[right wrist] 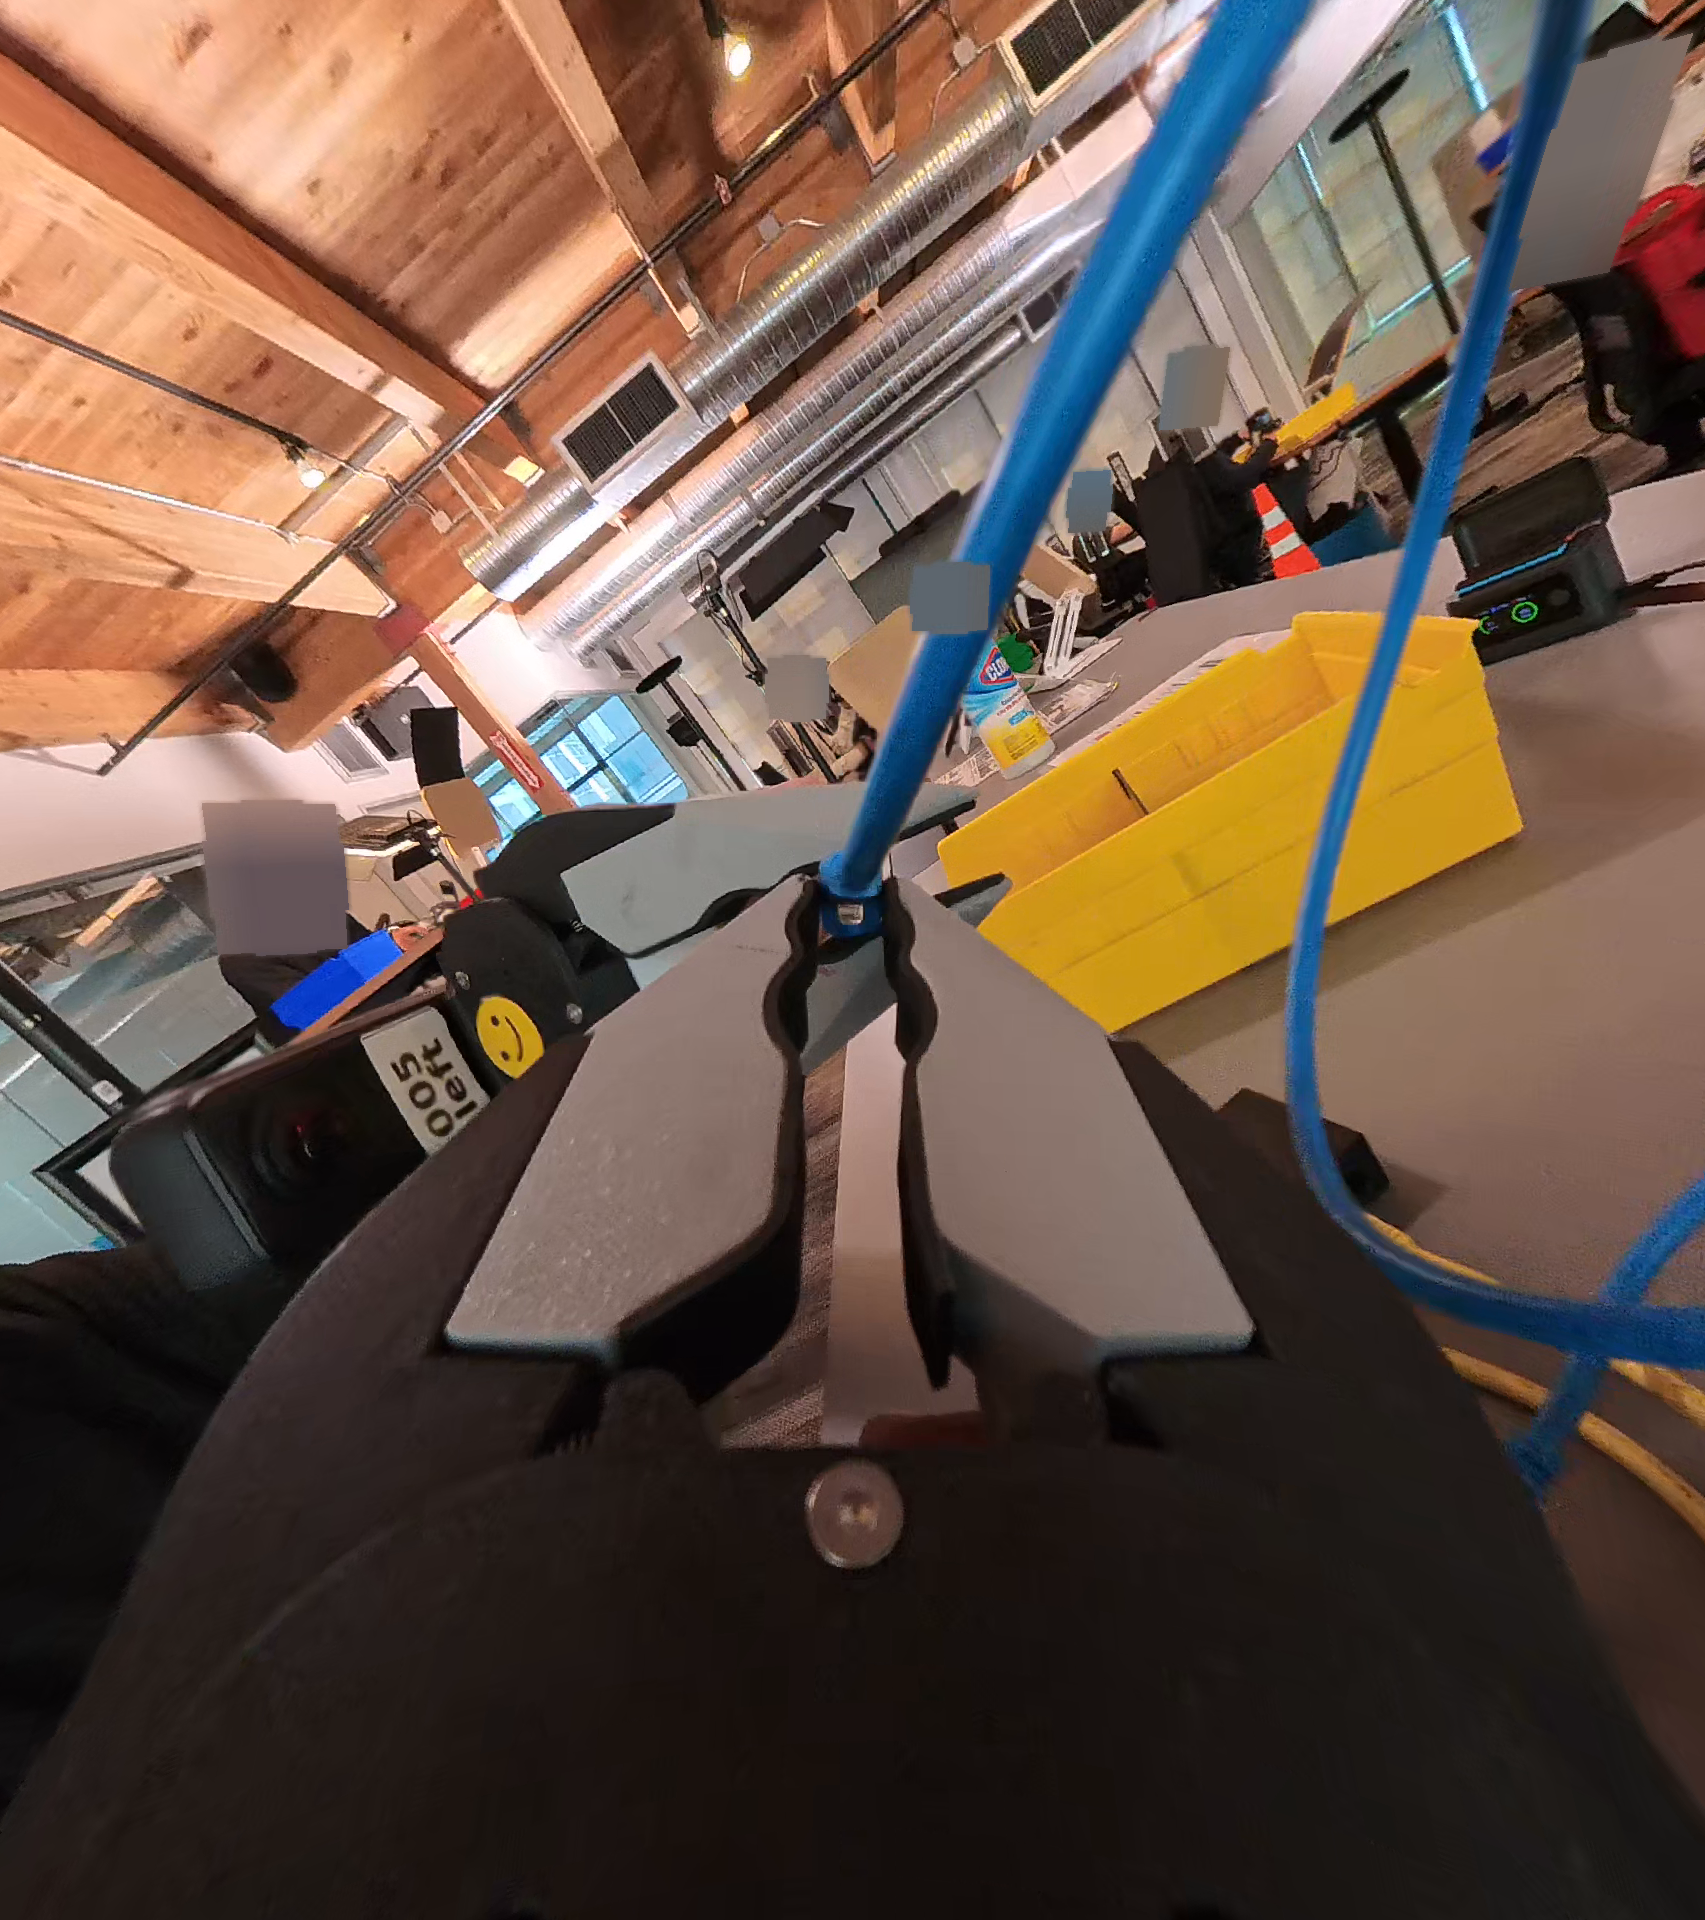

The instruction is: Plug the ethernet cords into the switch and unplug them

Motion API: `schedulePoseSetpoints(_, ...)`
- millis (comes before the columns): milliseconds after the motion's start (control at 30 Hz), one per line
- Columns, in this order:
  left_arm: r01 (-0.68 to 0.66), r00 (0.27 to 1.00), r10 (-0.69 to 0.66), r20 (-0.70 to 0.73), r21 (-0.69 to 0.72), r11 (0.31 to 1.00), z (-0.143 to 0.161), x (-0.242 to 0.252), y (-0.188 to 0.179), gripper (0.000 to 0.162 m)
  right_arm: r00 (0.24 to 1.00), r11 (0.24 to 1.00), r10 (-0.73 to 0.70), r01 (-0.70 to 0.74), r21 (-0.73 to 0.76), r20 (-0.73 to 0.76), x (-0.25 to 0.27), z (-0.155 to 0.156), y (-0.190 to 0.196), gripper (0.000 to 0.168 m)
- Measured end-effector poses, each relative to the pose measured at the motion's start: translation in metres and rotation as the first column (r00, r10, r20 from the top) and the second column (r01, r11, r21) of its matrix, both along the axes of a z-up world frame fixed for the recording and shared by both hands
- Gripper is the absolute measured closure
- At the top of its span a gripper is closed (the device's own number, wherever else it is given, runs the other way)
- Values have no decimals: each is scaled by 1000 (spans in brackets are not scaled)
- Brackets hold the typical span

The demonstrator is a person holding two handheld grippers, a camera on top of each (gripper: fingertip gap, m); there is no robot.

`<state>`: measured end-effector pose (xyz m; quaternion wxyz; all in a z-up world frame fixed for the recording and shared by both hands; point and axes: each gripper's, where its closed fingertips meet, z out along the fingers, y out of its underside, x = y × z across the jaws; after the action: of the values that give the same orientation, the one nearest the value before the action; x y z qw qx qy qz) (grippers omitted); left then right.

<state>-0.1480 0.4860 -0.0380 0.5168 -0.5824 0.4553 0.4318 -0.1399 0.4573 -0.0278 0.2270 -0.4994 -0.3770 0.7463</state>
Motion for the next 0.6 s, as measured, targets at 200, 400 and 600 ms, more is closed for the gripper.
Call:
schedulePoseSetpoints(200,-12,990,19,-139,46,999,-3,4,2,150,1000,1000,-4,4,-6,4,-1,-3,1,159)
schedulePoseSetpoints(400,12,997,-8,-78,55,998,5,7,0,150,999,999,34,-34,8,-36,6,5,-3,157)
schedulePoseSetpoints(600,0,991,11,-132,82,997,7,7,-2,150,999,999,41,-41,14,-35,7,5,-4,160)
